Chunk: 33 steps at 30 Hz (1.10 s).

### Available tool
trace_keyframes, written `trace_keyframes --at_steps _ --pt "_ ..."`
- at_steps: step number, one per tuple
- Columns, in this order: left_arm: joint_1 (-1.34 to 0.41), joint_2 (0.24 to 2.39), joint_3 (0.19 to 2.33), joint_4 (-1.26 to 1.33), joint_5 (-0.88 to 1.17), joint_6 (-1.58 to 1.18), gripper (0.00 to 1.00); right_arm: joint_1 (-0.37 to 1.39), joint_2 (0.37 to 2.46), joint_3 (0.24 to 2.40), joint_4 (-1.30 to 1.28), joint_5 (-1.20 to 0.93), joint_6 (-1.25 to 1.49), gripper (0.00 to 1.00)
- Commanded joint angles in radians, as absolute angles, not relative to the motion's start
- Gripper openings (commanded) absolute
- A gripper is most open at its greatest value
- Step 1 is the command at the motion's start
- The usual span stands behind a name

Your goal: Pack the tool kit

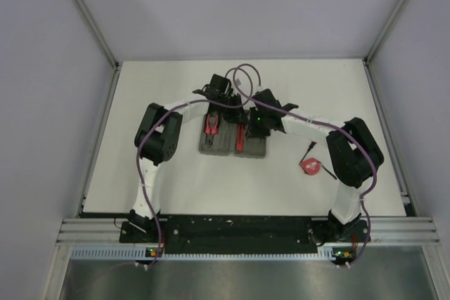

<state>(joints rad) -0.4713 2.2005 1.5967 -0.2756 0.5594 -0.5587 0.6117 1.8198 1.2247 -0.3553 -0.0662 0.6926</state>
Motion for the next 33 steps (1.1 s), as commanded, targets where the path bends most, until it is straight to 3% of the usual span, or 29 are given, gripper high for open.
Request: trace_keyframes --at_steps 1,12,23,33 --pt "-0.474 2.227 1.637 -0.273 0.543 -0.555 0.14 0.630 1.830 1.259 -0.322 -0.072 0.698 0.12" --pt "-0.474 2.233 1.637 -0.319 0.497 -0.558 0.13 0.632 1.908 1.290 -0.357 -0.017 0.686 0.00" --pt "-0.485 2.243 1.647 -0.350 0.456 -0.535 0.13 0.630 1.933 1.304 -0.374 -0.009 0.670 0.00" --pt "-0.520 2.292 1.715 -0.495 0.364 -0.538 0.19 0.629 1.947 1.278 -0.376 -0.029 0.683 0.00"
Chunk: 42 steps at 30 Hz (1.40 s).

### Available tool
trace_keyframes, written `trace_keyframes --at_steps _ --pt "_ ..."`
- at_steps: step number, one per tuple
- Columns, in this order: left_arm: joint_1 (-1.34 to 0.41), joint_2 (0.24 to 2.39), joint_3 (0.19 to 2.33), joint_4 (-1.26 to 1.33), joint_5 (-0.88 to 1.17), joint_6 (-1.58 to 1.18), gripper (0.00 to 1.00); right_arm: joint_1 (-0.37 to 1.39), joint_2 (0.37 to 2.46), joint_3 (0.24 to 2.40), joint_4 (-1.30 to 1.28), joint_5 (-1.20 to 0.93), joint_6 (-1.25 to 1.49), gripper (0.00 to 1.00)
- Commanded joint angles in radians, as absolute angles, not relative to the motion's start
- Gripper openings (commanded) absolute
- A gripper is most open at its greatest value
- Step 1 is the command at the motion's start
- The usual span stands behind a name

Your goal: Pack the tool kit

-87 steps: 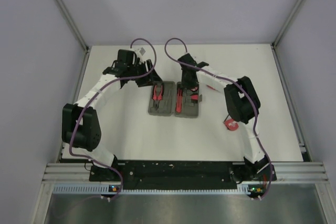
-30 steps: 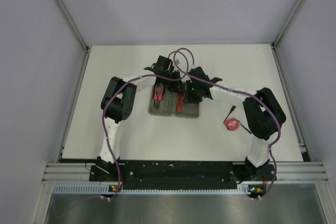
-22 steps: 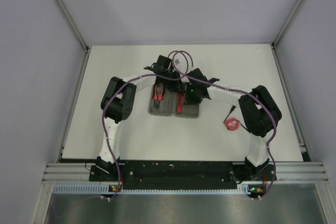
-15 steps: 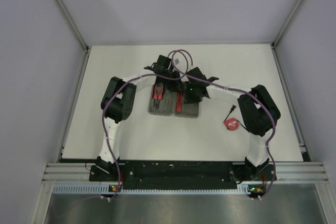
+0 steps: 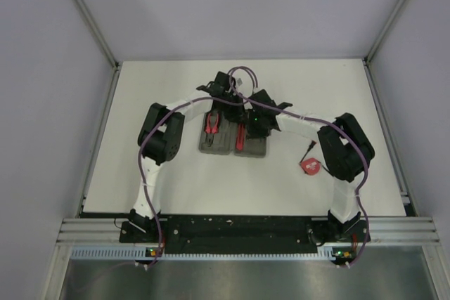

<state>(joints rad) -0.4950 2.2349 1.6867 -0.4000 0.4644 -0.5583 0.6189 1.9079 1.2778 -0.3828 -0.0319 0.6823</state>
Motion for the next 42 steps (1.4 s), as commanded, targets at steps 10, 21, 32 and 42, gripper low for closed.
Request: trace_keyframes --at_steps 10,21,32,42 --pt "-0.546 2.342 1.769 -0.597 0.278 -0.548 0.04 0.614 1.967 1.226 -0.345 -0.057 0.695 0.00" --pt "-0.545 2.277 1.847 -0.624 0.281 -0.538 0.09 0.607 1.878 1.294 -0.363 -0.049 0.677 0.00" --pt "-0.506 2.082 1.904 -0.594 0.337 -0.566 0.26 0.574 1.643 1.330 -0.492 0.024 0.683 0.00" --pt "-0.397 1.884 1.700 -0.577 0.284 -0.523 0.40 0.369 1.437 1.077 -0.572 0.210 0.749 0.18"
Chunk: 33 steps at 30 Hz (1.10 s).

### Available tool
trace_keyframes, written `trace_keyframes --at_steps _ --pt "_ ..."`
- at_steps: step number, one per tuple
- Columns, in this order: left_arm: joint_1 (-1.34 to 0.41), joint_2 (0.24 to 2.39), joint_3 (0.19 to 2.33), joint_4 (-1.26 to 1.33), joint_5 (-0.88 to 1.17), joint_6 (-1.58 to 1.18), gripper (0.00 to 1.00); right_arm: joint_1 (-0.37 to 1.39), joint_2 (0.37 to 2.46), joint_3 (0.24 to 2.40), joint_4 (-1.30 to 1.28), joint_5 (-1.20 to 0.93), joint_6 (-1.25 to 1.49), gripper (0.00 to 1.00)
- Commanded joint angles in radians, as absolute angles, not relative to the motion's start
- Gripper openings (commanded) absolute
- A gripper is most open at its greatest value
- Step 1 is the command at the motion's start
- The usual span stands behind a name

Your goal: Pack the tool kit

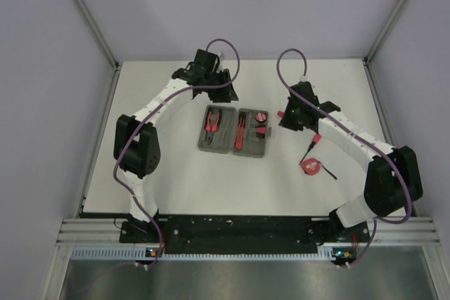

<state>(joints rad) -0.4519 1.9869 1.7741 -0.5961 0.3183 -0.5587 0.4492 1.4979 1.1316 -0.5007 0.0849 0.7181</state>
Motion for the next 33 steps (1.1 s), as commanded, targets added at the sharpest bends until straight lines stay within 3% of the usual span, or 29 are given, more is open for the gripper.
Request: trace_keyframes --at_steps 1,10,13,18,27,30,33 --pt "-0.379 1.864 1.677 -0.575 0.279 -0.519 0.42 0.338 1.427 1.059 -0.586 0.227 0.761 0.20" --pt "-0.229 1.737 1.456 -0.549 0.296 -0.479 0.70 0.149 1.416 0.945 -0.626 0.302 0.790 0.46" --pt "-0.210 1.720 1.422 -0.549 0.298 -0.468 0.79 0.109 1.488 0.971 -0.626 0.278 0.761 0.47" --pt "-0.203 1.720 1.413 -0.548 0.301 -0.468 0.83 0.098 1.613 1.060 -0.623 0.268 0.697 0.47" --pt "-0.183 1.735 1.390 -0.551 0.287 -0.476 0.82 0.089 1.749 1.146 -0.600 0.265 0.647 0.38" --pt "-0.176 1.747 1.365 -0.552 0.290 -0.479 0.80 0.086 1.756 1.154 -0.601 0.267 0.641 0.32" --pt "-0.175 1.758 1.322 -0.558 0.296 -0.483 0.79 0.078 1.741 1.167 -0.591 0.261 0.627 0.18"
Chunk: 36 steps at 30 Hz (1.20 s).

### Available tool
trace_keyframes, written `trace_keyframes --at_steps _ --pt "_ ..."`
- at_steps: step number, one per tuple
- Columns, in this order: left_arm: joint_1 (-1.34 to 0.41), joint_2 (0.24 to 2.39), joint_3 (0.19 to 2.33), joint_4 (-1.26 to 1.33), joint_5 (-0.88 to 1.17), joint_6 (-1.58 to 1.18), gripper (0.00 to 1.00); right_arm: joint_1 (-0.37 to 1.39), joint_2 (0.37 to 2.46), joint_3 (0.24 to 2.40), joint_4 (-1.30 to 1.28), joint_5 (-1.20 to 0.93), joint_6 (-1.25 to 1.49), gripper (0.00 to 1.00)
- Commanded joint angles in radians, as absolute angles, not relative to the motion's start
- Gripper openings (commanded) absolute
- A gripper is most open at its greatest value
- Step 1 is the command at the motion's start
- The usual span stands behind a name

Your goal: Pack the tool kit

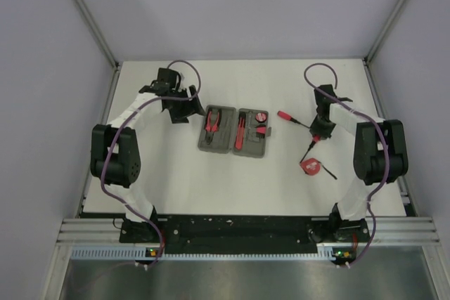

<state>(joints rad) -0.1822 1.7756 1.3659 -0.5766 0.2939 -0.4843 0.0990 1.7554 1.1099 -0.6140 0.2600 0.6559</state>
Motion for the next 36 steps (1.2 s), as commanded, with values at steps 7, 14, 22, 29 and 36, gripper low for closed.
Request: trace_keyframes --at_steps 7,14,22,29,36 --pt "-0.175 1.758 1.214 -0.522 0.397 -0.491 0.77 0.078 1.709 1.235 -0.591 0.218 0.578 0.00" --pt "-0.178 1.755 1.125 -0.482 0.471 -0.505 0.61 0.092 1.588 1.302 -0.586 0.074 0.560 0.00" --pt "-0.183 1.740 1.058 -0.462 0.488 -0.503 0.47 0.303 1.641 1.480 -0.565 -0.034 0.571 0.00" --pt "-0.192 1.738 1.032 -0.445 0.517 -0.512 0.35 0.504 1.819 1.621 -0.522 -0.041 0.598 0.00" --pt "-0.215 1.724 0.979 -0.448 0.508 -0.528 0.30 0.612 1.948 1.710 -0.479 -0.032 0.607 0.00"
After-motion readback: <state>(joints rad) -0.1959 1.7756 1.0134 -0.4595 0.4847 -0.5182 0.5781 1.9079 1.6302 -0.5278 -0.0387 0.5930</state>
